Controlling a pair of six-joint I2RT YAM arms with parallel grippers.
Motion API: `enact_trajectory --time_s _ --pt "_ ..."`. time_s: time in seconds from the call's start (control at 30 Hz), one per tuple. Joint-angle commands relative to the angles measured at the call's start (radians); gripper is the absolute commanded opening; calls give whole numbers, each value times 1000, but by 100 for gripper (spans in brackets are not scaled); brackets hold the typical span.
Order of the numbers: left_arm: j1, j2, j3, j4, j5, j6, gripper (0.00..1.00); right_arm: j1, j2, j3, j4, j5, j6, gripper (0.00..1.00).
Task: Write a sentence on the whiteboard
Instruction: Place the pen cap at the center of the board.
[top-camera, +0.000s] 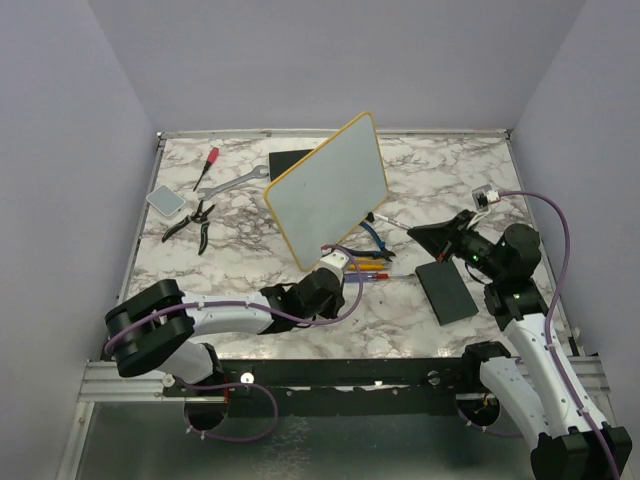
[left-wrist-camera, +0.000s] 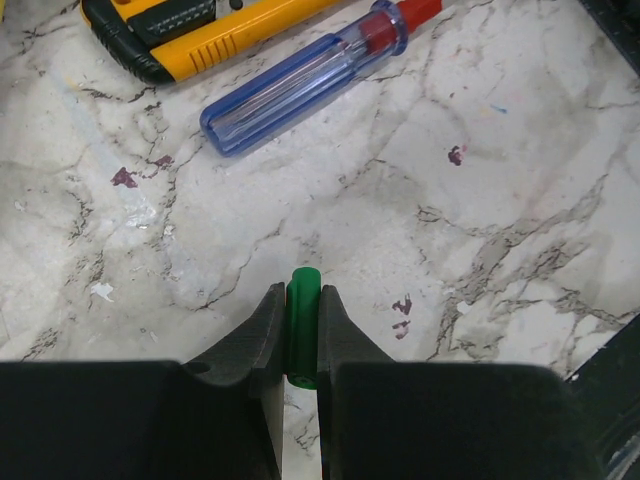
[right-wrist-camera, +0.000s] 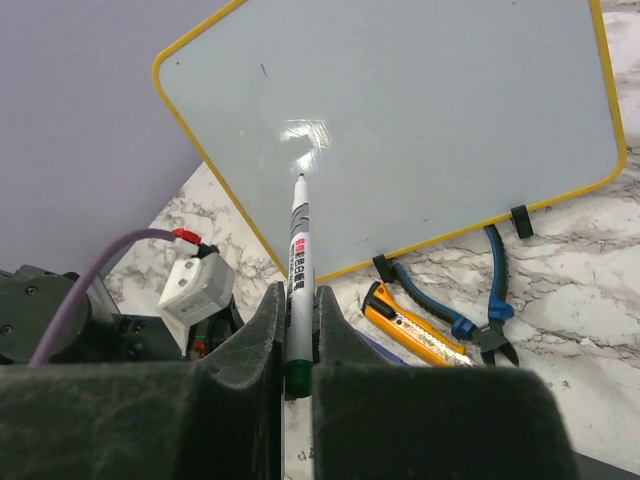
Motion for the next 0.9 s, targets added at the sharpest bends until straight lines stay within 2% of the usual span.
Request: enact_trajectory --time_s 0.0,0.1,0.2,0.37,0.5,0.6,0.73,0.87 --pt "-11 55 25 50 -73 -20 0 -3 -15 -13 17 27 2 1" --pt "-14 74 13 52 -86 -19 0 -3 -11 -13 13 31 -5 1" --pt "-14 81 -7 58 -83 -31 11 -3 -4 -14 22 30 2 1" --pt "-14 51 -37 77 -74 -42 45 -3 9 -18 43 26 14 1" --pt "-13 19 -47 80 -62 -30 63 -3 12 -16 47 24 14 1" --pt "-11 -23 -38 59 -15 3 68 -3 8 -14 41 24 10 1" --pt "-2 -140 42 -48 38 83 69 -3 1 -4 23 29 0 1" --pt "111 -236 155 -196 174 138 69 -3 -11 -4 16 40 -4 1"
